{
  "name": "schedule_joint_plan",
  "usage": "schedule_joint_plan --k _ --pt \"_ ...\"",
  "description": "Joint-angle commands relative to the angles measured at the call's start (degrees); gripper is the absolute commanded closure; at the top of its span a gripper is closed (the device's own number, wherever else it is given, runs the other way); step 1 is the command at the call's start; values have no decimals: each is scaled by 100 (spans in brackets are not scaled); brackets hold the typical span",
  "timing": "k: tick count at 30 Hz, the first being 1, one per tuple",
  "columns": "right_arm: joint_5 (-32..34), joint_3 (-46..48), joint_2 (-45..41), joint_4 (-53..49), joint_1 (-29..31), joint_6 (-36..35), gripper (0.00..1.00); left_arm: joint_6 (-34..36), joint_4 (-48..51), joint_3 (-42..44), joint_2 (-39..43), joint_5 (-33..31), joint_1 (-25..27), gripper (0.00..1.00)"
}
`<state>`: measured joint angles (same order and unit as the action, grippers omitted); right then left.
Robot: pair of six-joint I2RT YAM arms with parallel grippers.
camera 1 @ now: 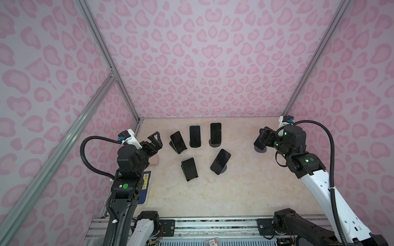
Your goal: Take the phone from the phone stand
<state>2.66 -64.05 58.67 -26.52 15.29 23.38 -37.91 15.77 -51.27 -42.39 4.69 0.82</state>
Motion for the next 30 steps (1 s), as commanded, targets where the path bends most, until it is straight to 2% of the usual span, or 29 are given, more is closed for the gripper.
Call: schedule_joint_plan --k 1,7,11,17,21,26,30 --pt "-203 136 -137 -403 351 243 15 -102 391 -43 96 720 -3 0" --pt "-31 162 -109 -416 905 434 17 -377 590 479 328 1640 6 2" --pt "424 91 -180 -287 1223 665 17 -753 538 723 302 2320 89 4" --pt "544 318 -157 220 1623 1122 17 -480 677 645 107 1932 217 4" --pt "486 414 27 744 2116 1318 17 -729 749 613 -248 1664 225 1" --pt "689 122 706 858 2801 1263 17 -1185 813 670 -546 1465 221 2" --pt "736 -168 1347 1003 3307 1214 14 -1201 950 627 -779 1333 220 2"
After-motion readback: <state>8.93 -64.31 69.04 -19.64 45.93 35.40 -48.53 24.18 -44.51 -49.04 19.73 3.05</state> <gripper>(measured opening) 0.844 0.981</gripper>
